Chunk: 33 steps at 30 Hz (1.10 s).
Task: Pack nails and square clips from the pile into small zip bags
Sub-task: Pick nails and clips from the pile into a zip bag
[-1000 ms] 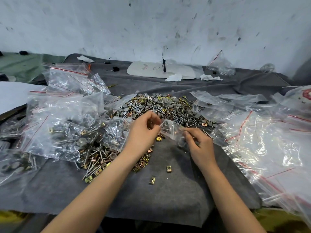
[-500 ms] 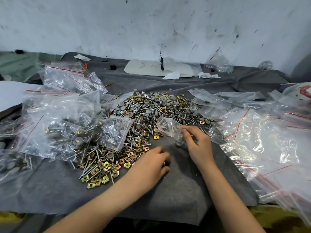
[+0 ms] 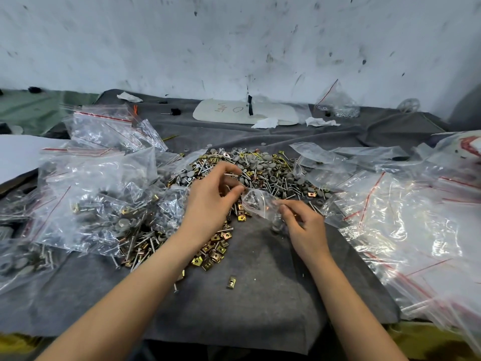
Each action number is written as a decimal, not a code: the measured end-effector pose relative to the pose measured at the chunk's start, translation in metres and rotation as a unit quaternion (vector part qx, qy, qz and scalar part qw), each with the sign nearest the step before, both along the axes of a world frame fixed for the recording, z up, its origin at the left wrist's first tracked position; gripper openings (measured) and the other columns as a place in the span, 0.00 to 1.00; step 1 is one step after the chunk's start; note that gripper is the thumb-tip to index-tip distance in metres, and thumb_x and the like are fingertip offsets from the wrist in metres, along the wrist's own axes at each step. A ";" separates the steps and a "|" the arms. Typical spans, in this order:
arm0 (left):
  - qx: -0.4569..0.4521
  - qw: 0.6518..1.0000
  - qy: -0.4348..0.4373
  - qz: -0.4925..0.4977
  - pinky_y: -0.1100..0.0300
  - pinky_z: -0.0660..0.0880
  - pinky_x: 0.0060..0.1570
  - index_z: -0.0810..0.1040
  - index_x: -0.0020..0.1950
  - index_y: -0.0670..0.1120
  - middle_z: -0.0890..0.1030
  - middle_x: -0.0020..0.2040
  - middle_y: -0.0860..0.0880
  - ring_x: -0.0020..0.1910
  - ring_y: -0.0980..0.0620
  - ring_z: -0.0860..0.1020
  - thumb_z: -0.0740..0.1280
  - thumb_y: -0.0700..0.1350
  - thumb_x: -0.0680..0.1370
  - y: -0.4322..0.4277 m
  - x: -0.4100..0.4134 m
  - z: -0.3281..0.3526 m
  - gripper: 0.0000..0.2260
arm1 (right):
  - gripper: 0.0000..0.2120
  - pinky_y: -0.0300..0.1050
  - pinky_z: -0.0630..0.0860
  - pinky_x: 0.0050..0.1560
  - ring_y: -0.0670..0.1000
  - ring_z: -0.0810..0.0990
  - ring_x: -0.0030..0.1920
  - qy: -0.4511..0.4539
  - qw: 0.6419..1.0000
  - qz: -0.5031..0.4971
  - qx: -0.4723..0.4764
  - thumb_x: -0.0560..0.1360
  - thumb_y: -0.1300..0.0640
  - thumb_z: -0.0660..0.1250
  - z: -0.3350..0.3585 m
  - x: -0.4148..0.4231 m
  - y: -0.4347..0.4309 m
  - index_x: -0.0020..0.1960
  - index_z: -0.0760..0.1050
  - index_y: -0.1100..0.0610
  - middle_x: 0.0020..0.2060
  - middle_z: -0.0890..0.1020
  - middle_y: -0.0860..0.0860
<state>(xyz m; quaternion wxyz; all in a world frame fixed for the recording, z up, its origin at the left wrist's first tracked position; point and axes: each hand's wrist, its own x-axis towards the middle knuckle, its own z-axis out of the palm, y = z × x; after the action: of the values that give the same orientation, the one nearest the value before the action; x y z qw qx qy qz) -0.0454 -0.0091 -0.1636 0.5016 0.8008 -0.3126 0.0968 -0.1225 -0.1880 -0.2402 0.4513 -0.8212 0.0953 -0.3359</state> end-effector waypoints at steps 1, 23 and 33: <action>0.022 1.000 -0.002 -0.016 0.65 0.76 0.43 0.76 0.54 0.50 0.83 0.42 0.55 0.40 0.58 0.80 0.72 0.40 0.74 -0.003 0.000 0.000 0.11 | 0.08 0.29 0.72 0.48 0.38 0.79 0.47 0.000 1.000 0.001 0.001 0.77 0.61 0.66 0.000 0.000 0.000 0.52 0.82 0.53 0.45 0.83 0.46; 0.422 0.895 -0.122 -0.076 0.52 0.75 0.49 0.80 0.55 0.51 0.74 0.52 0.51 0.53 0.48 0.76 0.63 0.45 0.79 0.029 -0.005 -0.037 0.08 | 0.07 0.27 0.70 0.46 0.39 0.78 0.46 0.006 1.000 0.004 0.022 0.77 0.60 0.66 0.002 -0.001 0.001 0.52 0.82 0.54 0.44 0.82 0.44; 0.401 0.905 -0.090 -0.108 0.58 0.72 0.47 0.77 0.55 0.47 0.74 0.45 0.51 0.48 0.49 0.77 0.68 0.39 0.74 0.034 0.003 -0.034 0.11 | 0.08 0.30 0.72 0.47 0.42 0.79 0.47 0.011 0.999 0.003 0.036 0.78 0.60 0.66 0.003 -0.002 0.001 0.52 0.82 0.53 0.45 0.83 0.46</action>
<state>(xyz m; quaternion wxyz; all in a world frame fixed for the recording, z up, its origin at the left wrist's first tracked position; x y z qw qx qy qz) -0.0423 0.0249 -0.1973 0.1149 0.8835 -0.4538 -0.0196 -0.1242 -0.1871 -0.2373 0.4801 -0.8087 0.1098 -0.3216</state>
